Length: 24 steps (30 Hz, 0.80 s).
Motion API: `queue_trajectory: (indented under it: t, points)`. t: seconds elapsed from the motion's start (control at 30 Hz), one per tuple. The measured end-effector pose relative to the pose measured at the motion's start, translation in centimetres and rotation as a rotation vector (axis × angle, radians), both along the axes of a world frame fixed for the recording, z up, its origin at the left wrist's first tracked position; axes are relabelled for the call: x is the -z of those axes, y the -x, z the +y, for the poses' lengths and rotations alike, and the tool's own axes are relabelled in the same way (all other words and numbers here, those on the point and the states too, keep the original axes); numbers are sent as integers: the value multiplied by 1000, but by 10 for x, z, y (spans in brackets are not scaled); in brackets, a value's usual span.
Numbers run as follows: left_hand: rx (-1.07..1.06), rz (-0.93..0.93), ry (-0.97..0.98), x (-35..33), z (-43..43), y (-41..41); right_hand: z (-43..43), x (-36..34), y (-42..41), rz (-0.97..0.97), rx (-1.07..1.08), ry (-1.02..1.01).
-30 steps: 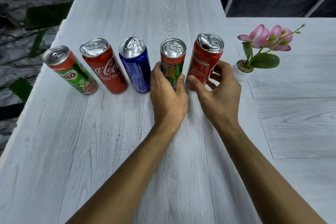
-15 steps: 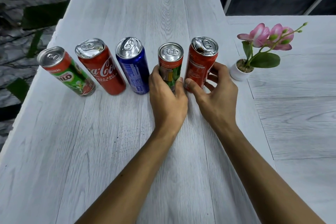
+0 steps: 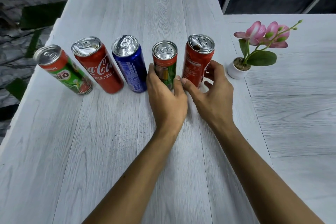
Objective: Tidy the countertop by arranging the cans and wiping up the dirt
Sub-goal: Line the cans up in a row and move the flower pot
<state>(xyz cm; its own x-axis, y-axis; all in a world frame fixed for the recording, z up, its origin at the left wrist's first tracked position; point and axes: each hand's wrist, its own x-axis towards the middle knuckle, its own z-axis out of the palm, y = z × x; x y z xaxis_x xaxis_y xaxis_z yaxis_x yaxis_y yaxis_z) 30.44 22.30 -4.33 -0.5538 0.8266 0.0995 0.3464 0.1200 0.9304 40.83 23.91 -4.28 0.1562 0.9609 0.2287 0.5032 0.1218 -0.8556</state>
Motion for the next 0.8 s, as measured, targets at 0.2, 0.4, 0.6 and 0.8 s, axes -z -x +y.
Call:
queue_trajectory:
  t: [0.2, 0.4, 0.6, 0.8]
  points:
    - [12, 27, 45, 7, -20, -6, -9, 0, -9, -79, -5, 70]
    - [89, 56, 70, 11, -55, -11, -30, -1, -19, -188, -35, 129]
    - [318, 195, 50, 8, -84, -3, -62, -7, -42, -300, -124, 111]
    - [566, 342, 67, 8, -88, -9, -82, -6, -75, -444, -215, 59]
